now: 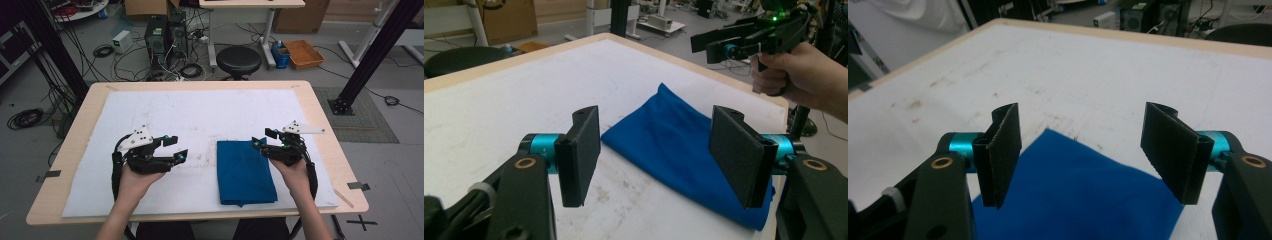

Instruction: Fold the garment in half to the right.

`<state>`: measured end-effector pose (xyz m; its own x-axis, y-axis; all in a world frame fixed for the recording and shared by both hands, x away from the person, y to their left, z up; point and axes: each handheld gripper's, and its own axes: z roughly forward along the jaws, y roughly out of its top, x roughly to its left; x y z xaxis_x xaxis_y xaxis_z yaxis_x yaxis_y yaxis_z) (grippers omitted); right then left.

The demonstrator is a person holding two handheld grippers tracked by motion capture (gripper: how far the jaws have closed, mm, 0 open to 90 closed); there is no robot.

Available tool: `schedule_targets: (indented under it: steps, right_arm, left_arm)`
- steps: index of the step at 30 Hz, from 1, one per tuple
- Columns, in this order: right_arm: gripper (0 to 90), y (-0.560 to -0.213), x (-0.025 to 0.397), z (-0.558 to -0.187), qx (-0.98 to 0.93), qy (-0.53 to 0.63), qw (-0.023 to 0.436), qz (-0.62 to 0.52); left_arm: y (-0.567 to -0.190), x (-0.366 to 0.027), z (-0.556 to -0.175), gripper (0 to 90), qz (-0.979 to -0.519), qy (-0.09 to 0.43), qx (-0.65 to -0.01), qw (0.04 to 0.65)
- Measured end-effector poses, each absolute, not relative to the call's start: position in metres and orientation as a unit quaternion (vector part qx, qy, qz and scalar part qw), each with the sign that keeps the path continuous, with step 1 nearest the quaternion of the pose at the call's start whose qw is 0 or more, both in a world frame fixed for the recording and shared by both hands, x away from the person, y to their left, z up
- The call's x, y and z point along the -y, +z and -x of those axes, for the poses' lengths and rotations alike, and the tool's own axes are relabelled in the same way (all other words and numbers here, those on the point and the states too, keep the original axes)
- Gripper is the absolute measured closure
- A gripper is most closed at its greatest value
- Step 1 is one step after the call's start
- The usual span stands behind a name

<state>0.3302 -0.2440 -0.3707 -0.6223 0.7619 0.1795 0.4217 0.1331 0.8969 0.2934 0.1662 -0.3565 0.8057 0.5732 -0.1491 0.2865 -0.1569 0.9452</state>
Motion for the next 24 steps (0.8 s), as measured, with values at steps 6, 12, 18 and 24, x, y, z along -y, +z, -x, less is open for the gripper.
schedule_targets:
  steps: [6, 12, 18, 24]
  right_arm:
    - [31.9, -0.376, 0.26, -0.326, -0.733, 0.518, 0.161, -0.411]
    - [31.6, -0.372, 0.275, -0.324, -0.725, 0.52, 0.171, -0.418]
    - [31.1, -0.372, 0.281, -0.326, -0.722, 0.519, 0.17, -0.425]
    - [30.8, -0.376, 0.281, -0.328, -0.726, 0.513, 0.167, -0.425]
  left_arm:
    - [-0.359, -0.177, -0.289, 37.0, -0.747, 0.13, -0.294, 0.581]
    - [-0.36, -0.182, -0.291, 36.5, -0.746, 0.131, -0.3, 0.58]
    - [-0.362, -0.187, -0.292, 36.5, -0.744, 0.135, -0.307, 0.578]
    - [-0.362, -0.191, -0.292, 36.4, -0.743, 0.139, -0.311, 0.577]
